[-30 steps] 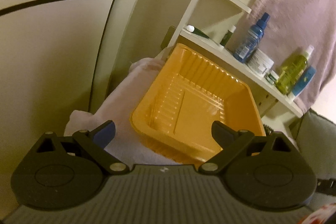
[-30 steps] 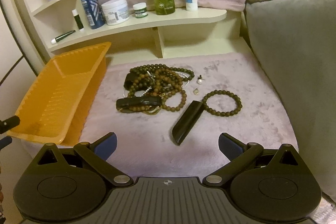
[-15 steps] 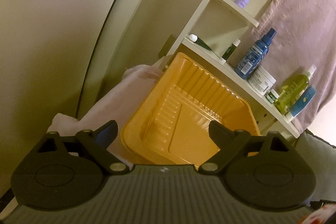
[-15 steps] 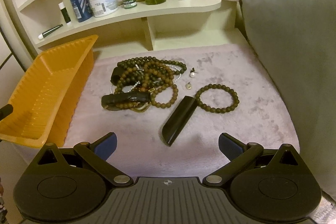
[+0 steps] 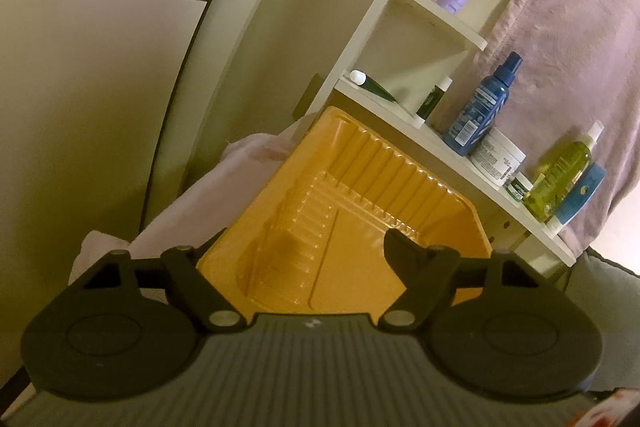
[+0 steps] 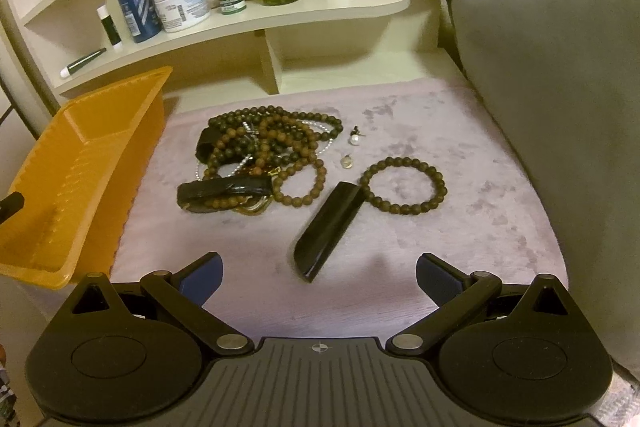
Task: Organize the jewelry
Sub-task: 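Move the left gripper to the rim of the orange tray, then close the left gripper on the tray rim while the right gripper grasps the black case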
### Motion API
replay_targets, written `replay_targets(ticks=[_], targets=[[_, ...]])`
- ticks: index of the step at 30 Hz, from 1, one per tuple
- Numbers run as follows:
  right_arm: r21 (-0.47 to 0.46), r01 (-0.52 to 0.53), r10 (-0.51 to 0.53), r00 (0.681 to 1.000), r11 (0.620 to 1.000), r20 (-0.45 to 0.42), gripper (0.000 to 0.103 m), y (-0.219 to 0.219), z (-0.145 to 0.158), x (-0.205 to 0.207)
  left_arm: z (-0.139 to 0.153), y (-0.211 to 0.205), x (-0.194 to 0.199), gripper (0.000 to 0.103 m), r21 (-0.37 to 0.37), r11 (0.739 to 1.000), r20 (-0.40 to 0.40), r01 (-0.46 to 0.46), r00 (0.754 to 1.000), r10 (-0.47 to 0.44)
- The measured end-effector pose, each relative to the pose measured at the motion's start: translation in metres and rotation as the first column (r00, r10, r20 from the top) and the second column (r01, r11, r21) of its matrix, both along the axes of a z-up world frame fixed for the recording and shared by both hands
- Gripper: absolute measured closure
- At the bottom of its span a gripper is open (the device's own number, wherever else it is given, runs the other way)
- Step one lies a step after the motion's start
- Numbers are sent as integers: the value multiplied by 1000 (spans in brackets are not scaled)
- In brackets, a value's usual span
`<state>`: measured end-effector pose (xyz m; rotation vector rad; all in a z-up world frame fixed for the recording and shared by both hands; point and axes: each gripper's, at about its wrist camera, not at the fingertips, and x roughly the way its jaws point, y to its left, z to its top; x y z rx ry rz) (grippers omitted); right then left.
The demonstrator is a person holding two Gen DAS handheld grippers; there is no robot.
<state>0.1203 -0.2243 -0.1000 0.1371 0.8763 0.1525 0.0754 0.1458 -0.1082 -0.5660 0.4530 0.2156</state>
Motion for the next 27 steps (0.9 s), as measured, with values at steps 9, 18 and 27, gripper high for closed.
replay_targets(ticks=[9,18,27], targets=[[5,21,-21,1000,1000,-4,0,-9,-4,0,-1,-2,-6,61,25,999,1,-22,1000,22],[12,33,-33,999,999,-12,5,-16,-8,0,-2,-5,-11,89,51,998,-10,-48,999,48],[21,47,-47,999,999,-16,11,-24,-11,-2,7,-12,-15,95,115,993,13,-33,999,32]])
